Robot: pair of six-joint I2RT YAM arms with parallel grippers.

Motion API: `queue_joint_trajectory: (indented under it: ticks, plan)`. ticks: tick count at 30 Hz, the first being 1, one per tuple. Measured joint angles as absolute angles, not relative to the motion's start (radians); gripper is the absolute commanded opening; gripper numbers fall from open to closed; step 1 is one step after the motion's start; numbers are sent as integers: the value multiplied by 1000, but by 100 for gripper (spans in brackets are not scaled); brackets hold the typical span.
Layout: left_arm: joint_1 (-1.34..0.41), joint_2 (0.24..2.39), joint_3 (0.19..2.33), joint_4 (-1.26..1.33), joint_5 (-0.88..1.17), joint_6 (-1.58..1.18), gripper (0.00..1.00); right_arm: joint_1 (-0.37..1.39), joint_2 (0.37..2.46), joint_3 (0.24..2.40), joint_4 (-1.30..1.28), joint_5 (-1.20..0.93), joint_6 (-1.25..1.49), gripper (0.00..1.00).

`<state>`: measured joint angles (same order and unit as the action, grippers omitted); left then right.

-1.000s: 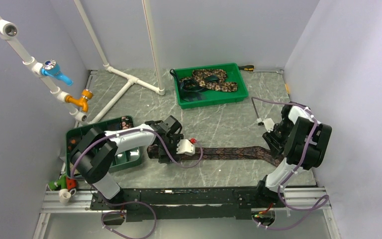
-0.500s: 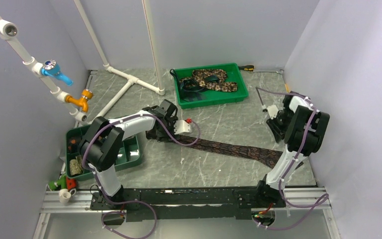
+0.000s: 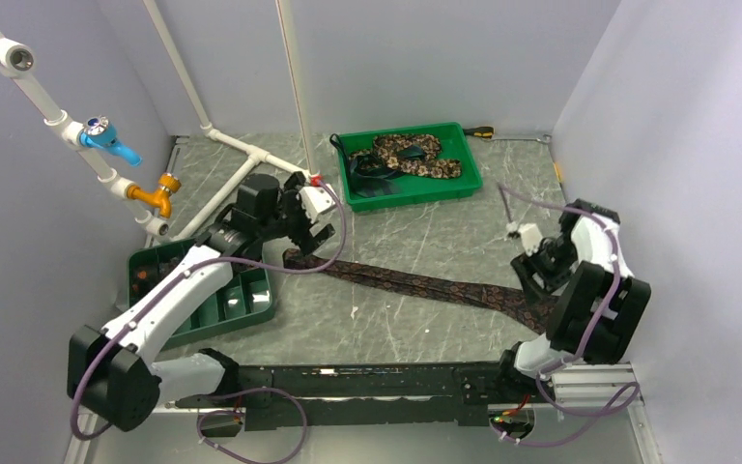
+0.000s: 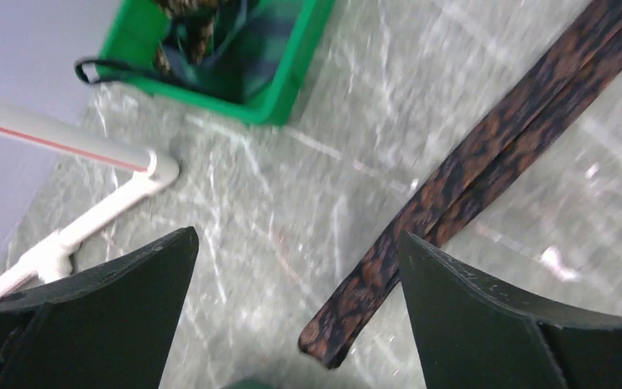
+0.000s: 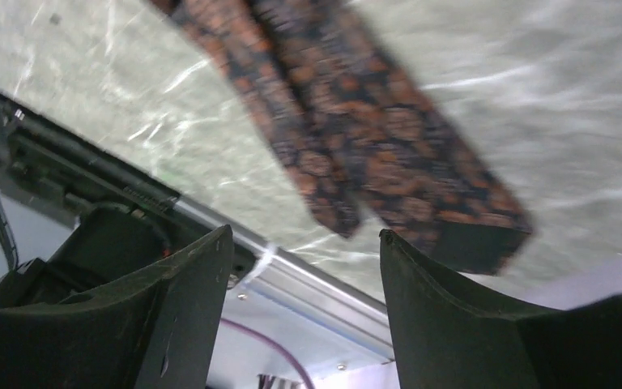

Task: Roll the ties
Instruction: Flatten out the tie at the center of the board.

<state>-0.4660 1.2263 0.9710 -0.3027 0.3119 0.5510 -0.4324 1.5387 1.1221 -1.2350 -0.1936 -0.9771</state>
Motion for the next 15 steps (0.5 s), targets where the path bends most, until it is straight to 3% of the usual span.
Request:
queue_joint_trajectory:
  ticks: [4,7,15]
  plan:
    - [-473,1211,998,-253,388,450,99,-380,1462,920,-1204,-155,-992,30]
    - [-472,1302,1048,-264,406,403,99,-370,1460,827,-1161,-104,-991,13]
    - [-467,1312,990,-274,385,369,99,-348,1401,743,-1103,-29,-994,6]
